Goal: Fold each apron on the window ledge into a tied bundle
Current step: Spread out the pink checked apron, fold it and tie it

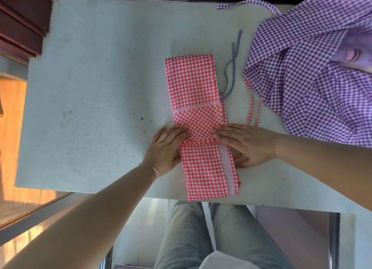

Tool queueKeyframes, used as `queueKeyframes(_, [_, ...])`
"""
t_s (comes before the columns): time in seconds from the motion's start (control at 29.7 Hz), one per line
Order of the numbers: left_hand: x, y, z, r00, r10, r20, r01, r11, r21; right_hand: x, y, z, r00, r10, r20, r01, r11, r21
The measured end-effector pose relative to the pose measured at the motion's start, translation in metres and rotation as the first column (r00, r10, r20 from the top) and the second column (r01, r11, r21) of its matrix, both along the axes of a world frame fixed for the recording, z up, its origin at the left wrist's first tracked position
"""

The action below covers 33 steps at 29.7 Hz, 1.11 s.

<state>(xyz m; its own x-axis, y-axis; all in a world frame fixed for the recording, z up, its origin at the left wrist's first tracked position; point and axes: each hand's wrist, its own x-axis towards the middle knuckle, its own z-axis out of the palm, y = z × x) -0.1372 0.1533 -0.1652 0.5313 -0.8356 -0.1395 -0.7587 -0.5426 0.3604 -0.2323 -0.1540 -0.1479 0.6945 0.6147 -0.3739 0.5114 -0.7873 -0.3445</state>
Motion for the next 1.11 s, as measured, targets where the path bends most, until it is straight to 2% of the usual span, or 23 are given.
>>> queueKeyframes(0.13, [-0.004,-0.015,0.006,0.99,0.139,-0.001,-0.138,0.982,-0.128,-0.002,0.002,-0.001,0.996,-0.085,0.025,0.084,0.995,0.056])
queueKeyframes(0.2, [-0.006,-0.026,0.019,0.951,0.285,-0.117,-0.299,0.945,-0.132,0.0,0.008,0.0,0.981,-0.191,0.032,0.186,0.974,0.132])
queueKeyframes(0.27, [-0.002,-0.041,0.038,0.82,0.465,-0.334,-0.503,0.863,-0.036,0.0,0.017,0.005,0.952,-0.303,0.032,0.292,0.938,0.188])
queueKeyframes(0.3, [0.004,-0.047,0.04,0.766,0.517,-0.383,-0.548,0.836,0.031,0.002,0.021,0.007,0.934,-0.356,0.024,0.345,0.918,0.195])
queueKeyframes(0.34, [0.01,-0.052,0.039,0.7,0.593,-0.398,-0.595,0.792,0.136,0.003,0.025,0.012,0.912,-0.411,-0.005,0.403,0.893,0.201])
queueKeyframes(0.37, [0.017,-0.057,0.039,0.56,0.699,-0.445,-0.688,0.691,0.22,0.005,0.03,0.014,0.884,-0.466,-0.041,0.463,0.861,0.211])
queueKeyframes(0.4, [0.021,-0.059,0.038,0.482,0.756,-0.442,-0.735,0.624,0.266,0.009,0.037,0.016,0.838,-0.542,-0.064,0.541,0.808,0.232])
queueKeyframes(0.44, [0.026,-0.058,0.036,0.461,0.767,-0.446,-0.755,0.603,0.256,0.016,0.043,0.019,0.766,-0.639,-0.071,0.634,0.731,0.254])
queueKeyframes(0.5, [0.028,-0.06,0.042,0.456,0.721,-0.522,-0.772,0.612,0.172,0.036,0.055,0.024,0.587,-0.806,-0.074,0.799,0.562,0.214])
queueKeyframes(0.54, [0.027,-0.061,0.043,0.437,0.712,-0.549,-0.805,0.582,0.114,0.047,0.06,0.026,0.523,-0.851,-0.054,0.842,0.505,0.19])
queueKeyframes(0.64, [0.019,-0.068,0.049,0.426,0.7,-0.574,-0.824,0.562,0.073,0.071,0.063,0.028,0.396,-0.912,-0.111,0.915,0.381,0.131])
queueKeyframes(0.71, [0.016,-0.072,0.049,0.41,0.723,-0.556,-0.834,0.545,0.093,0.081,0.064,0.029,0.349,-0.929,-0.125,0.937,0.344,0.058])
queueKeyframes(0.77, [0.015,-0.075,0.048,0.409,0.746,-0.525,-0.839,0.534,0.106,0.086,0.065,0.027,0.365,-0.928,-0.071,0.93,0.366,-0.005])
queueKeyframes(0.87, [0.01,-0.078,0.047,0.444,0.772,-0.455,-0.829,0.546,0.118,0.083,0.069,0.028,0.442,-0.897,0.013,0.895,0.44,-0.077])
queueKeyframes(1.01, [0.0,-0.071,0.046,0.517,0.764,-0.387,-0.804,0.588,0.087,0.066,0.078,0.03,0.523,-0.852,-0.031,0.848,0.523,-0.087])
queueKeyframes(1.11, [0.001,-0.067,0.045,0.521,0.771,-0.367,-0.801,0.59,0.102,0.06,0.084,0.029,0.512,-0.857,-0.063,0.849,0.515,-0.12])
